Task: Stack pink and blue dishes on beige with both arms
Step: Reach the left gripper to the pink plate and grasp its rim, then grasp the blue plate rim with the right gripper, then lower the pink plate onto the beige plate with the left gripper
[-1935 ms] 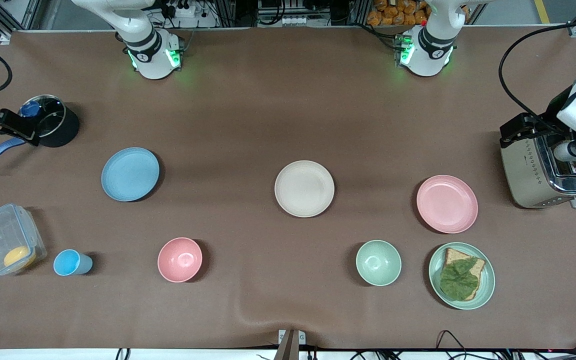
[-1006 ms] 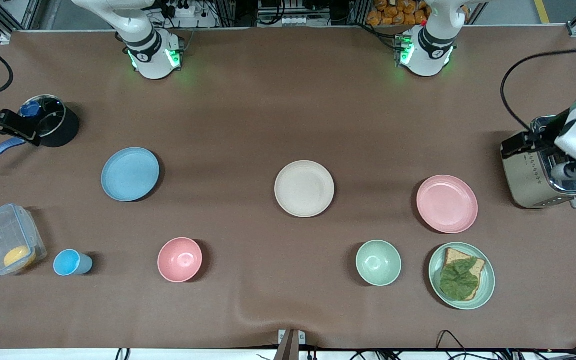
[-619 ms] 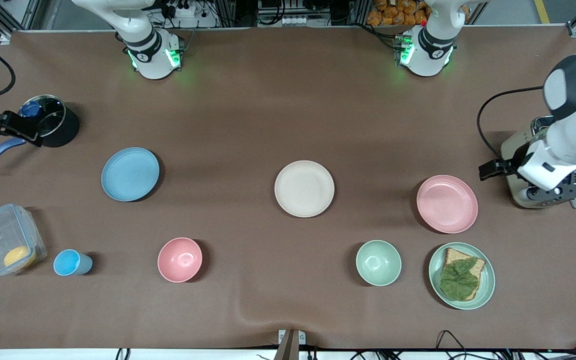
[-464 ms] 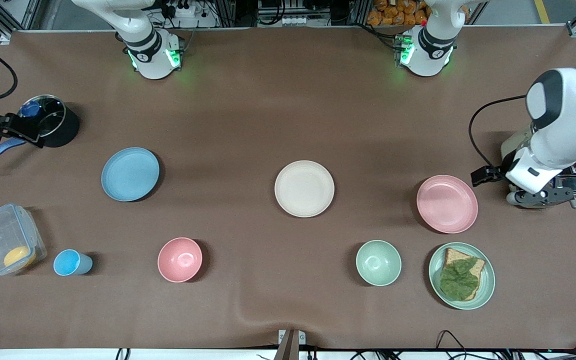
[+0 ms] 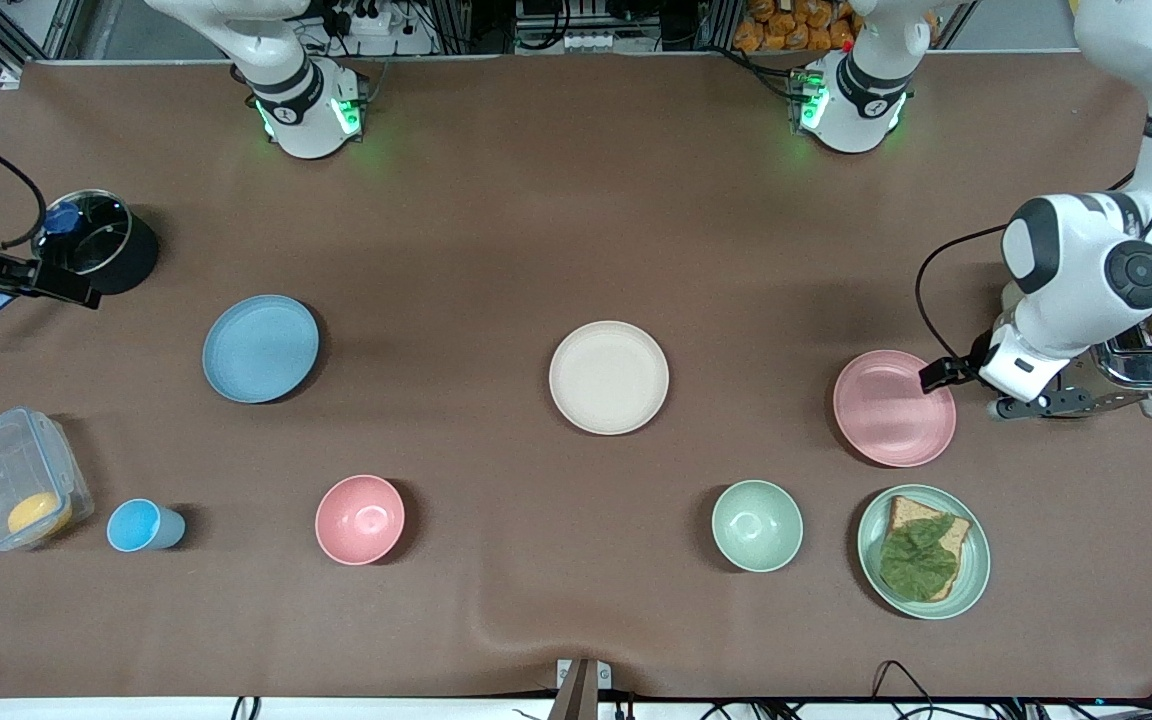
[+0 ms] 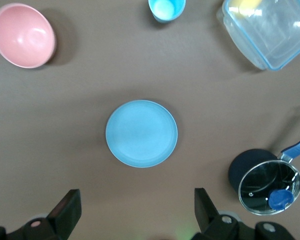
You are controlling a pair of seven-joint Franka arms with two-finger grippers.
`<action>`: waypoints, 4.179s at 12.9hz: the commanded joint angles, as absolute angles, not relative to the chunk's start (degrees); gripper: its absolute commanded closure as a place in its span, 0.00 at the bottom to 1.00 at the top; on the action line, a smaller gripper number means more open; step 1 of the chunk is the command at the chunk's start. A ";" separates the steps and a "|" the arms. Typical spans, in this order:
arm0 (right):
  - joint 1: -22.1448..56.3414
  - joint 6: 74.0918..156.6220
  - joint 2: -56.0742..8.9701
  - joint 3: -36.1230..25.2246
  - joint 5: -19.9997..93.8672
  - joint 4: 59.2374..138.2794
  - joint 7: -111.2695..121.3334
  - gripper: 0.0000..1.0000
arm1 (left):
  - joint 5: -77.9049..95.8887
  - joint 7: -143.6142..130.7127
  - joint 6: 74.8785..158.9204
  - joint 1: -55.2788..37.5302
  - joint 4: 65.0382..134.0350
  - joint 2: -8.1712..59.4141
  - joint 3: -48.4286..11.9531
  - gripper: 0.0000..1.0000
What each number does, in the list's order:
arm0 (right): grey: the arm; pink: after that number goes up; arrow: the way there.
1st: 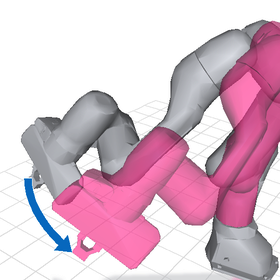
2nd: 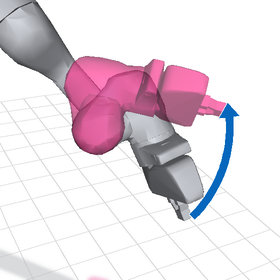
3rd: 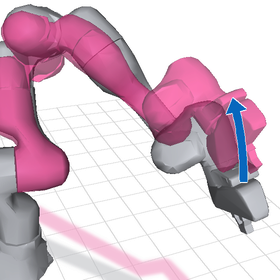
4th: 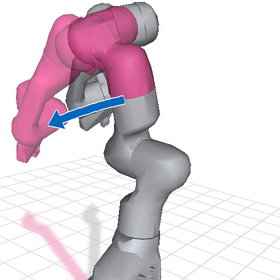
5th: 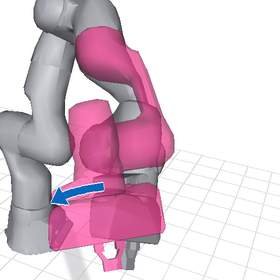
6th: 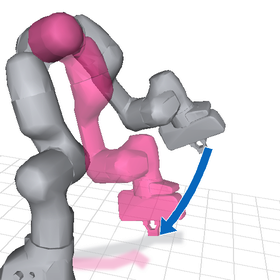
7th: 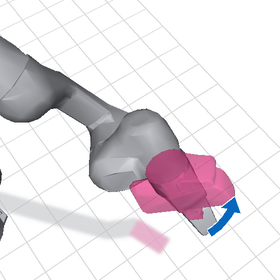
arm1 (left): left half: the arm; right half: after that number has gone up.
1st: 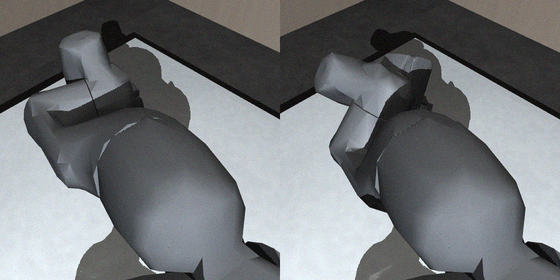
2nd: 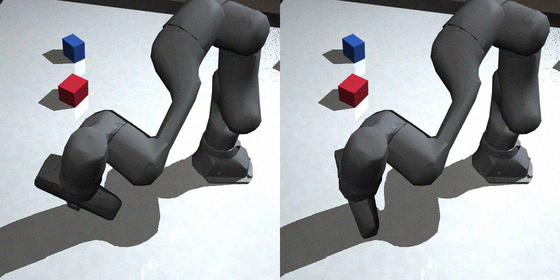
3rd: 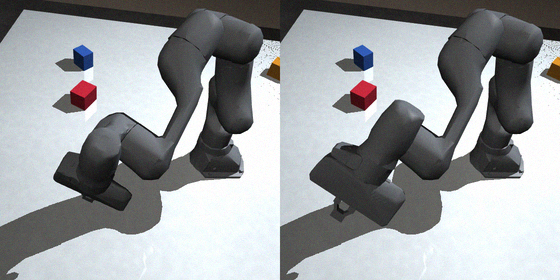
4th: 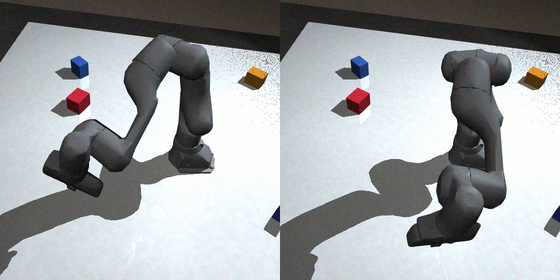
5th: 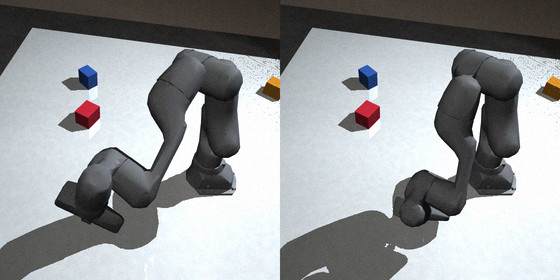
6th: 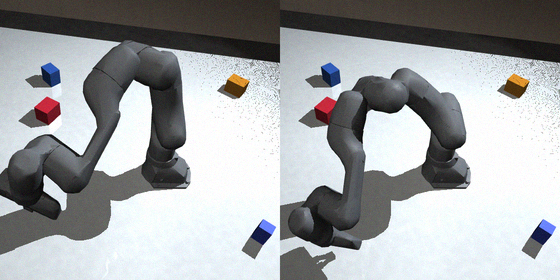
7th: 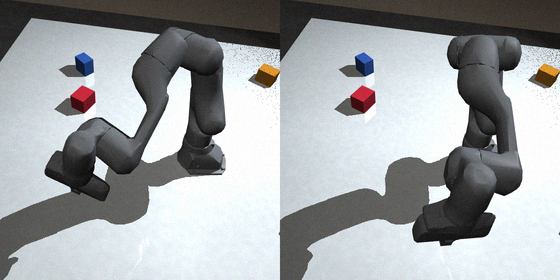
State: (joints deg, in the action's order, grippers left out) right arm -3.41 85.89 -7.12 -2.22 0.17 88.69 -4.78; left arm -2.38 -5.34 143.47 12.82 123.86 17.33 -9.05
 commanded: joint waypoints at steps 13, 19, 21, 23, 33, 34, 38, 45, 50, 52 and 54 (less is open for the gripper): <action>-14.76 120.83 -15.98 -1.85 9.40 117.60 24.15 0.00 | -5.54 -1.93 148.97 17.75 123.40 25.58 -9.49 0.24; -13.20 125.24 -23.46 -1.41 10.72 117.16 26.10 0.00 | -5.54 -2.28 148.97 17.75 122.70 25.93 -9.58 1.00; -12.48 126.56 -25.30 -1.41 10.72 117.07 26.10 0.00 | -5.19 -2.64 148.89 17.67 122.00 25.58 -9.84 1.00; -12.22 126.56 -26.10 -1.41 10.72 116.63 26.19 0.00 | -4.92 -2.72 148.45 17.40 121.82 24.00 -10.72 1.00; -12.22 125.77 -29.18 -1.41 10.63 114.87 30.41 0.55 | -0.44 -23.52 131.84 15.39 114.17 18.89 -33.11 1.00; -12.22 125.77 -29.18 -1.41 10.63 114.87 30.41 0.75 | -0.35 -26.86 131.92 13.64 113.13 19.94 -34.00 1.00; -11.78 124.20 -29.71 -1.41 10.63 113.47 30.24 1.00 | -0.35 -36.19 132.45 5.12 108.56 25.91 -34.10 1.00; -11.43 112.76 -31.64 -1.49 10.55 105.03 29.27 1.00 | -1.23 -41.31 138.60 -0.70 108.46 31.98 -33.84 1.00; -9.67 105.57 -31.55 -1.49 10.55 100.56 24.71 1.00 | -1.32 -41.40 141.76 -1.58 108.81 35.15 -33.75 1.00; -8.62 102.41 -31.55 -1.49 10.55 98.45 22.07 1.00 | -2.98 -41.48 142.12 -1.58 109.07 35.59 -33.66 1.00; -7.39 99.77 -31.55 -1.49 10.46 96.69 19.44 1.00 | -3.08 -41.48 142.21 -1.58 108.99 36.03 -33.66 1.00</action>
